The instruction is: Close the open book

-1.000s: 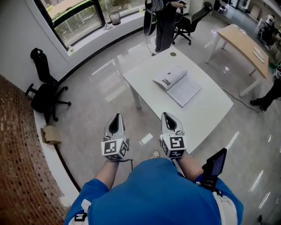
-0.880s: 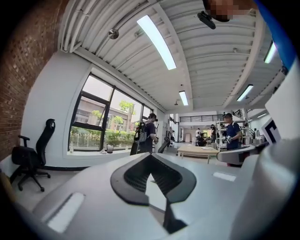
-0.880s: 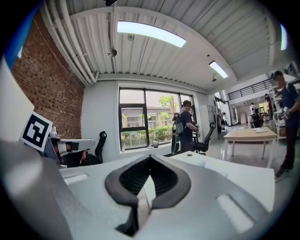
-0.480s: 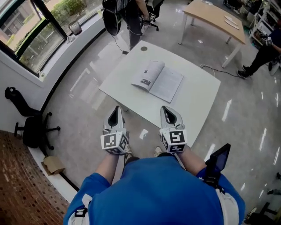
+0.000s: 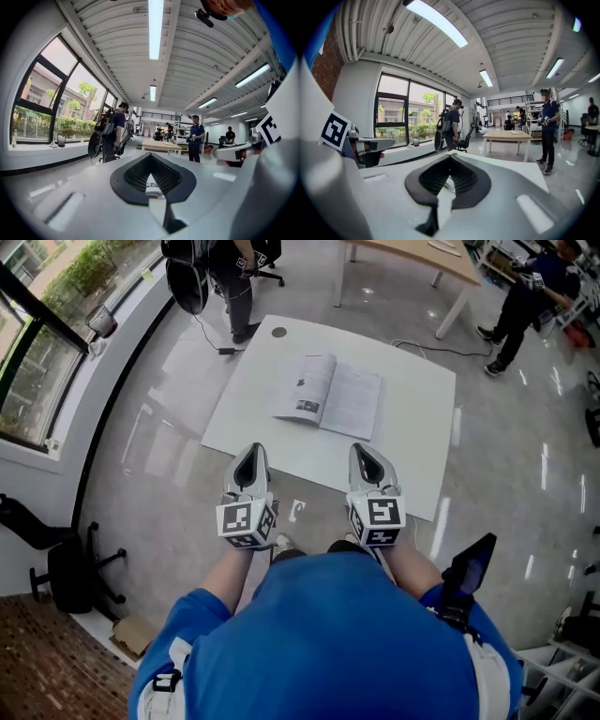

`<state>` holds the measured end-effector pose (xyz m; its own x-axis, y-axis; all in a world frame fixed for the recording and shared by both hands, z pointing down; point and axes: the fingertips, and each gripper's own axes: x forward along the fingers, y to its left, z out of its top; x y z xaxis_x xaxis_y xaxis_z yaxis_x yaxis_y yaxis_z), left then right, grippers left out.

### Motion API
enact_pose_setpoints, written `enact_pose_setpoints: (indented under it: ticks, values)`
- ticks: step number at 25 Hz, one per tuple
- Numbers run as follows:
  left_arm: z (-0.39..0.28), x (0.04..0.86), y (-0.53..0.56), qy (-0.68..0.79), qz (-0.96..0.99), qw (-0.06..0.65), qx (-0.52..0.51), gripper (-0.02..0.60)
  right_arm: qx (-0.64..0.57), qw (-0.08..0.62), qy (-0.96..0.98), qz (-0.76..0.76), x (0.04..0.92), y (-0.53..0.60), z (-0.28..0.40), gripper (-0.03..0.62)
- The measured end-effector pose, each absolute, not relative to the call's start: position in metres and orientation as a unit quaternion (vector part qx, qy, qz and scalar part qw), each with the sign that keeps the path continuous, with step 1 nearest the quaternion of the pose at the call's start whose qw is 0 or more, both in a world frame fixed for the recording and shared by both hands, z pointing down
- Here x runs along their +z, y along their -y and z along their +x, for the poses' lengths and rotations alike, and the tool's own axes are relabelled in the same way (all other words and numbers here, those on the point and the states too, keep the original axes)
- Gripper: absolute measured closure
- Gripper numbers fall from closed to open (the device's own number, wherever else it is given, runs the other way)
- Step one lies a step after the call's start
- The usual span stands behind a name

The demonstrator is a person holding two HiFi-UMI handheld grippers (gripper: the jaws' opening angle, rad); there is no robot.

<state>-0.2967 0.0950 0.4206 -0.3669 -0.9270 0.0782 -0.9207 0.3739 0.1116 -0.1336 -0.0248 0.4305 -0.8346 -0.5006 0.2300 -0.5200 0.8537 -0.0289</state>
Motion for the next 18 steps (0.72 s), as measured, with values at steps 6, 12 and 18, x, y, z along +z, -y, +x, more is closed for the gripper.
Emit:
enact_pose_setpoints:
  ticks: [6,12,18]
  values:
    - [-0.326,0.418,-0.094,0.790,0.608,0.070,-0.025,0.575,0.040,0.114,0.938,0.324,0.425,0.005,-0.149,0.595]
    - [-0.336,0.417,-0.095,0.761,0.645,0.071,-0.022,0.575,0.036,0.117,0.921,0.370,0.425,-0.013,-0.149,0.595]
    - [-0.332,0.422,-0.089,0.737,0.671,0.077,-0.009,0.575,0.040,0.125,0.909,0.397,0.433,-0.022,-0.143,0.595]
